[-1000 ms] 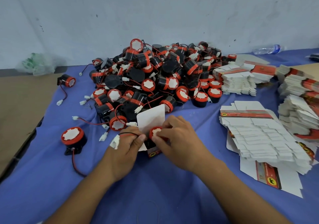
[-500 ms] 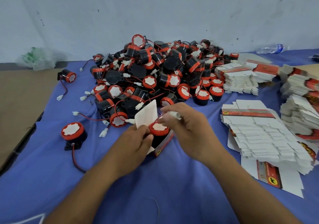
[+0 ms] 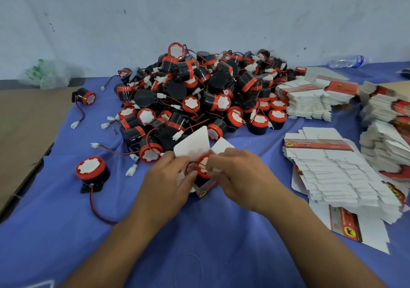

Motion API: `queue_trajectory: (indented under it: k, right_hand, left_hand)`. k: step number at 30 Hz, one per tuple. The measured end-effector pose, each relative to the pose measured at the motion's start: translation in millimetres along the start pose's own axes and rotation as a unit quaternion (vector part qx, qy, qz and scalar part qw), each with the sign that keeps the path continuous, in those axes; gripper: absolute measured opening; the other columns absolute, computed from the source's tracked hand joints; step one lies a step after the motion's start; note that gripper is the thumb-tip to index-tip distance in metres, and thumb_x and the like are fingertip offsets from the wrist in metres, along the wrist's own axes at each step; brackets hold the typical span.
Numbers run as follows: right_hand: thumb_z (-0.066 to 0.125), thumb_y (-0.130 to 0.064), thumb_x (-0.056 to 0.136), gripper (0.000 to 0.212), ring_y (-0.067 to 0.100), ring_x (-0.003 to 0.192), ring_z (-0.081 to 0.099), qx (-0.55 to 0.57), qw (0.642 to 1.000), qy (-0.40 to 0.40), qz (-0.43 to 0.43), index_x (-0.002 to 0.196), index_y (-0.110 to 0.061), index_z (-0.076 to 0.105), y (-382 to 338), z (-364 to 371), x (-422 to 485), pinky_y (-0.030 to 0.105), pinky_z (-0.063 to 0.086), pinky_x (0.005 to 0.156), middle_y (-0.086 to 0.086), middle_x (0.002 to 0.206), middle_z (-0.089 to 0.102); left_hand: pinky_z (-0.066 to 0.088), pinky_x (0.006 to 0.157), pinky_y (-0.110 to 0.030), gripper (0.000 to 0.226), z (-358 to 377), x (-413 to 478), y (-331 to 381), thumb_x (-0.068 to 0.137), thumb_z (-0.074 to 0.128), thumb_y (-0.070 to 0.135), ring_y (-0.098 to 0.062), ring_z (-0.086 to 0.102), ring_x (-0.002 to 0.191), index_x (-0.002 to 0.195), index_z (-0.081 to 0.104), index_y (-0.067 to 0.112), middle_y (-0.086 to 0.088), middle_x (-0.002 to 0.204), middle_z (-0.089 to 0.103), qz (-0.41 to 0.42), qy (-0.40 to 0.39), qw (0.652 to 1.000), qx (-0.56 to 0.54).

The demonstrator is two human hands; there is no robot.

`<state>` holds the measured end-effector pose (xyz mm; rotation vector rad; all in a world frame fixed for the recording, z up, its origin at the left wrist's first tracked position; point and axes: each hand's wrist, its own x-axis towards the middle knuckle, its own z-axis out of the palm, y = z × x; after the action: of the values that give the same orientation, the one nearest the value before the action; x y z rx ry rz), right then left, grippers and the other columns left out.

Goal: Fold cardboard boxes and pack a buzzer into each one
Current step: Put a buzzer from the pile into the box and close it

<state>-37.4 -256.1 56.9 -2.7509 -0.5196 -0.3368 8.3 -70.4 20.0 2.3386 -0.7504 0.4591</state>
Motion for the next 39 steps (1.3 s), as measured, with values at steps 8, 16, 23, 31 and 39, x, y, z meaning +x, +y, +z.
queue_trajectory:
  k: [8, 16, 23, 31, 39]
  right_hand:
    - [0.054, -0.016, 0.099, 0.009, 0.021, 0.091, 0.049, -0.005, 0.994, -0.104, 0.008, 0.099, -0.015, 0.063, -1.7, -8.9, 3.8, 0.042, 0.046, 0.082, -0.003, 0.098, 0.057]
    - [0.050, -0.019, 0.104, 0.030, 0.005, 0.093, 0.055, 0.181, 0.982, -0.054, -0.015, 0.133, -0.026, 0.056, -2.6, -6.0, -6.6, 0.019, 0.044, 0.082, -0.014, 0.110, 0.066]
    - [0.068, -0.030, 0.094, 0.011, -0.001, 0.066, 0.055, 0.274, 0.958, 0.053, 0.069, 0.095, -0.020, 0.070, -16.1, 19.2, 5.5, 0.013, 0.039, 0.061, -0.014, 0.070, 0.063]
    - [0.058, -0.009, 0.096, 0.019, 0.027, 0.089, 0.054, 0.128, 0.992, -0.019, -0.008, 0.092, -0.004, 0.076, -22.4, 25.1, 10.9, 0.044, 0.044, 0.080, 0.009, 0.094, 0.063]
    - [0.047, -0.038, 0.102, 0.033, 0.021, 0.111, 0.035, 0.052, 0.997, -0.045, 0.039, 0.094, -0.023, 0.075, -19.3, 28.3, 2.6, 0.035, 0.029, 0.101, -0.005, 0.119, 0.046]
  left_hand:
    - [0.051, 0.076, -0.042, 0.049, -10.2, -4.5, 3.7, 0.097, 0.032, 0.040, -0.023, 0.058, 0.091, 0.103, 0.073, 0.013, -0.007, 0.108, 0.057, 0.006, -0.091, 0.995, -0.032]
    - [0.052, 0.071, -0.033, 0.020, -0.9, -2.4, 3.9, 0.090, 0.059, 0.020, -0.014, 0.061, 0.082, 0.087, 0.078, 0.015, 0.002, 0.092, 0.066, -0.029, -0.004, 0.998, -0.052]
    - [0.042, 0.072, -0.008, 0.013, -1.9, -1.2, -2.7, 0.089, 0.059, 0.023, 0.002, 0.059, 0.088, 0.097, 0.068, 0.028, 0.019, 0.091, 0.065, -0.052, 0.026, 0.994, -0.094]
    - [0.045, 0.090, -0.014, 0.040, -14.5, -3.0, -4.8, 0.088, 0.044, 0.014, -0.002, 0.061, 0.103, 0.120, 0.069, 0.014, 0.008, 0.110, 0.068, -0.006, -0.081, 0.988, -0.129]
    - [0.031, 0.081, -0.001, 0.037, -15.5, -5.8, -11.1, 0.097, 0.048, 0.023, 0.008, 0.044, 0.100, 0.132, 0.058, 0.028, 0.012, 0.101, 0.046, -0.012, -0.120, 0.991, -0.050]
